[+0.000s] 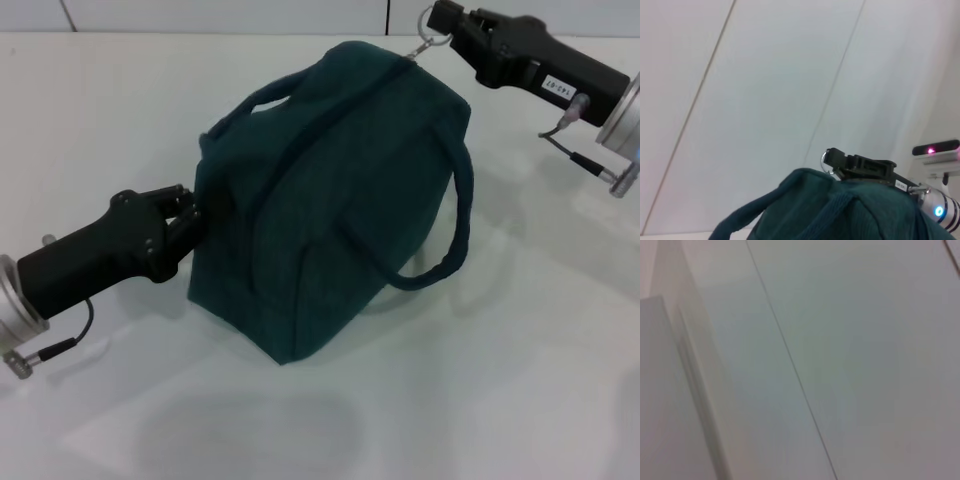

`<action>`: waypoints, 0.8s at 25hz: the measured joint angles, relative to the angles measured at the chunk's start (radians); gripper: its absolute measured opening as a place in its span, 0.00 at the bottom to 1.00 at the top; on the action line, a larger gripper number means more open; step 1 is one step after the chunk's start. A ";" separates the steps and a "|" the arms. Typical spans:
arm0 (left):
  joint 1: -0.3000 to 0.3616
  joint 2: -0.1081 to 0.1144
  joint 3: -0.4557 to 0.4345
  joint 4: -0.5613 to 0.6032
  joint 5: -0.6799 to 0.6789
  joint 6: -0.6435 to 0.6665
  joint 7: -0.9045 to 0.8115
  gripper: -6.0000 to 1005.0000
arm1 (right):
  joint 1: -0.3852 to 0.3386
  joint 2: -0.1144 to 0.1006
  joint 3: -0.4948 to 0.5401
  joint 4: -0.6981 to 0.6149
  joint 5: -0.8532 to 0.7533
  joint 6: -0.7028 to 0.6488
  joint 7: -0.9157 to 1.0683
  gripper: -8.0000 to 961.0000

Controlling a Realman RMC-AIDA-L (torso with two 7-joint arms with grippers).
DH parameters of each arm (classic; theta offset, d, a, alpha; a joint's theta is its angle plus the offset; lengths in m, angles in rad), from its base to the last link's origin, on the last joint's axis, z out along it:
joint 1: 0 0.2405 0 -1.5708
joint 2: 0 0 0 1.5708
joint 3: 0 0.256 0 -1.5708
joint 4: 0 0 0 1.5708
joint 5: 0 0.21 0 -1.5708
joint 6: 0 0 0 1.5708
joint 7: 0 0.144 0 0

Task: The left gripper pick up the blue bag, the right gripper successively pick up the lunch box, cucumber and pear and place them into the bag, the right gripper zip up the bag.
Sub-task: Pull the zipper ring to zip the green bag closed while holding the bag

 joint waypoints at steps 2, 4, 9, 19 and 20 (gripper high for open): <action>-0.001 -0.001 -0.001 0.003 0.000 -0.001 0.000 0.15 | 0.000 0.000 0.000 -0.002 0.005 0.002 0.000 0.02; -0.003 -0.001 -0.005 0.007 -0.003 -0.005 -0.002 0.18 | 0.002 0.000 0.001 -0.002 0.025 0.006 0.000 0.02; -0.008 -0.005 -0.003 0.054 -0.067 -0.002 -0.022 0.23 | 0.003 0.000 0.002 0.000 0.040 0.016 -0.001 0.02; -0.136 -0.011 0.264 0.712 0.091 -0.149 -0.636 0.69 | -0.003 0.000 0.000 0.007 0.072 0.031 0.000 0.02; -0.150 -0.011 0.316 0.798 0.127 -0.173 -0.724 0.71 | -0.003 0.000 0.000 0.008 0.077 0.032 0.000 0.02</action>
